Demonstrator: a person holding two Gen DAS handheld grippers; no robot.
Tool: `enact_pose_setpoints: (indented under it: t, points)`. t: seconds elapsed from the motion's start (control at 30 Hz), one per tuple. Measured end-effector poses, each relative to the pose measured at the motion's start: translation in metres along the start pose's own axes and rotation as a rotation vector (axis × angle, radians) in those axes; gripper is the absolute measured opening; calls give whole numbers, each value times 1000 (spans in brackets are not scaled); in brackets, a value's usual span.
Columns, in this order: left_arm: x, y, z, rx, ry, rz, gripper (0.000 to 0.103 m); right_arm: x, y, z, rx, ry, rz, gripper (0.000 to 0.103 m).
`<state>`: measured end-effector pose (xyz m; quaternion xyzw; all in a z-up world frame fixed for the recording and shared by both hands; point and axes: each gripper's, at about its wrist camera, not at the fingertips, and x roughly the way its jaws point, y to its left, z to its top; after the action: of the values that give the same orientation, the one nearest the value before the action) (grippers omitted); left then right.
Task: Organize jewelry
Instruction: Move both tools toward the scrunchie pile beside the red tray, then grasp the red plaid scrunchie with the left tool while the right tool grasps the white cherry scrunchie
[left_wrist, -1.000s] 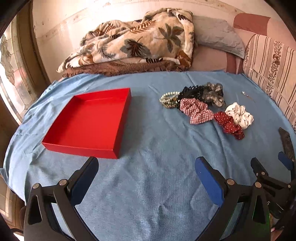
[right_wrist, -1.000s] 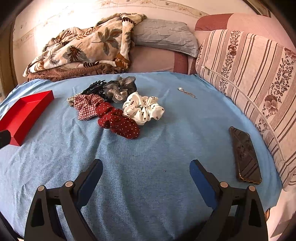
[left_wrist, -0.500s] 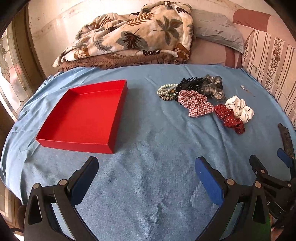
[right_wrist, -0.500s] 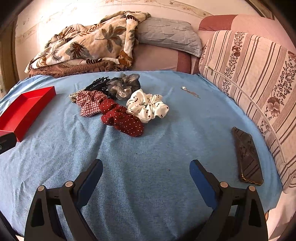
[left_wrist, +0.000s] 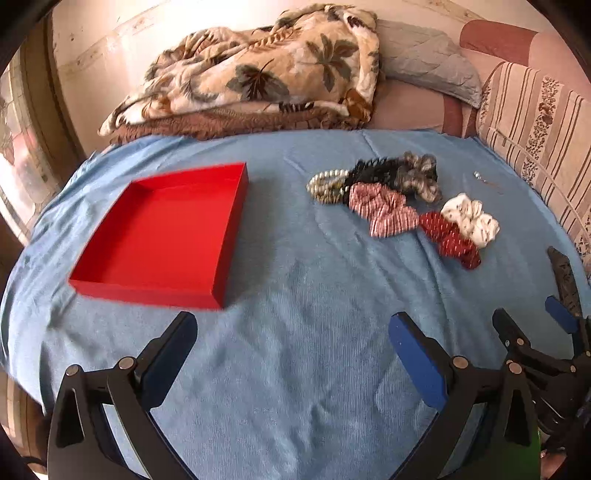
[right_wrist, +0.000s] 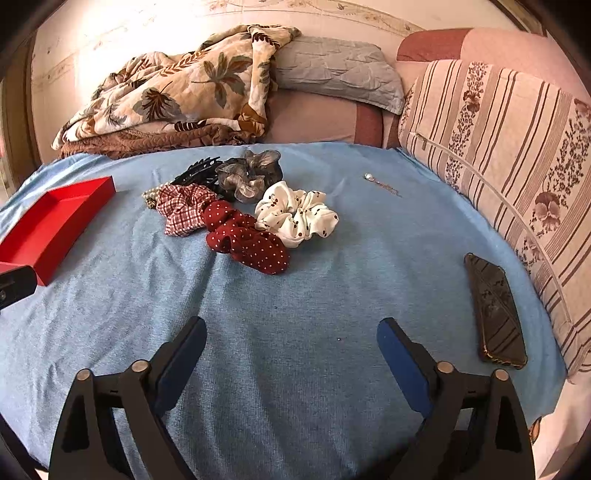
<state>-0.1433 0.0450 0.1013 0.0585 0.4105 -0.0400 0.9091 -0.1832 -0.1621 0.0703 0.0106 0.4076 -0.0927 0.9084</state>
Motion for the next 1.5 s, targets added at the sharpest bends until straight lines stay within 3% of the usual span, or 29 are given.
enact_pose_setpoints:
  t: [0.1,0.2,0.3,0.47,0.67,0.83,0.97,1.03,1.07,1.1,1.17,1.27,1.5]
  points:
    - [-9,10,27,9,-81,38,103,4,-11,7,58,25,62,94]
    - [-8,19,59,-6,-114,20,103,12,-27,19,126,29,88,94]
    - [12,16,85,-13,-68,-31,103,23,-44,34,182,21,108,91]
    - [68,-8,106,-27,50,-121,103,56,-69,59,261,40,145,74]
    - [135,-33,110,-75,191,-202,82,98,-90,71,395,96,254,71]
    - [179,-40,111,-144,260,-238,79,117,-92,72,429,136,315,71]
    - [196,-49,108,-155,310,-277,61,126,-89,74,424,151,319,71]
    - [196,-57,108,-131,294,-261,48,130,-87,74,415,165,309,71]
    - [196,-60,108,-120,300,-273,26,132,-87,74,413,171,308,63]
    - [197,-63,107,-114,322,-286,10,133,-86,73,414,173,308,54]
    - [193,-66,106,-115,340,-301,8,137,-85,72,409,194,324,18]
    - [169,-68,105,-78,308,-305,8,134,-85,70,407,189,324,10]
    - [94,-42,96,-40,225,-362,8,99,-71,73,320,114,275,8]
